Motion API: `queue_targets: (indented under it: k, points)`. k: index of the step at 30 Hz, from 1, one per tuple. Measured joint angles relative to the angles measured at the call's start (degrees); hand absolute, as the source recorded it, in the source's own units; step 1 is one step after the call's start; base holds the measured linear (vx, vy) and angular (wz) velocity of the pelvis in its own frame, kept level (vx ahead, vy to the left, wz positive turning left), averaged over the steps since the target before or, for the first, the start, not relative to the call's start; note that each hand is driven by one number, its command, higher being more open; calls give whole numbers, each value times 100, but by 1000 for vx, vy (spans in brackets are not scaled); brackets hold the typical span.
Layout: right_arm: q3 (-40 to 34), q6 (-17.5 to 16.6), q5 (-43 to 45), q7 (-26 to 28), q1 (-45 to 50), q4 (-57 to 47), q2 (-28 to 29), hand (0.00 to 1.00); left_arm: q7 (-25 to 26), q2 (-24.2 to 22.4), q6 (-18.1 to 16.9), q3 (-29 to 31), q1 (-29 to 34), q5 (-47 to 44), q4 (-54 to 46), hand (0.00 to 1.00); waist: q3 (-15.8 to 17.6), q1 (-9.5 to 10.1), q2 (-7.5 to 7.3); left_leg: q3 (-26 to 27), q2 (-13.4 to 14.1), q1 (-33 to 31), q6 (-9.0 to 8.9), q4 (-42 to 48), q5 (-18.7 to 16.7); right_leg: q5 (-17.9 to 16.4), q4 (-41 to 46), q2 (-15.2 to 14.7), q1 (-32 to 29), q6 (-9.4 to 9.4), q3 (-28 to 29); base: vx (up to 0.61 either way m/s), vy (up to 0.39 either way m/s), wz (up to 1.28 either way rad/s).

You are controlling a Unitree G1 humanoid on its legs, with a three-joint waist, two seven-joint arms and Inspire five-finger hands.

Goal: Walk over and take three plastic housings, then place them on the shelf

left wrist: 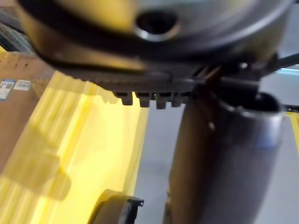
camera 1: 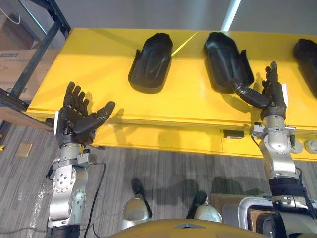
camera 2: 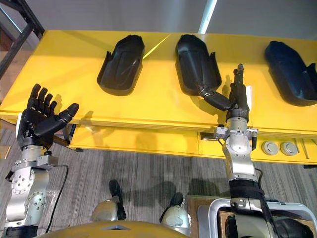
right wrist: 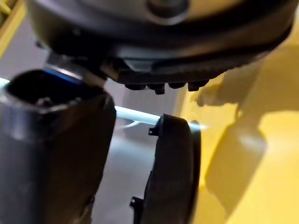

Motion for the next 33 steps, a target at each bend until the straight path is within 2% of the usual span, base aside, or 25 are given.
queue_targets:
  k: [13, 20, 33]
  points:
    - [-80, -28, 198, 351, -284, 176, -64, 100, 27, 5, 1, 238, -105, 3, -132, 100, 222, 2, -55, -39, -11, -44, 37, 2, 52, -243, 424, -116, -181, -37, 16, -2, 1, 1]
    - [-162, -28, 198, 630, -280, 174, -64, 100, -98, 5, 7, 250, -110, 11, -168, 100, 233, -3, -69, -21, -8, -14, 38, 2, 53, -294, 555, -148, -229, -28, 63, -3, -1, -1]
    - [-211, 147, 180, 1142, 334, -497, -21, 100, -300, 5, 41, 287, -88, 27, -171, 100, 235, -2, -72, 43, 2, 157, 18, 1, 31, -343, 590, -150, -108, -22, 104, 1, -3, -1]
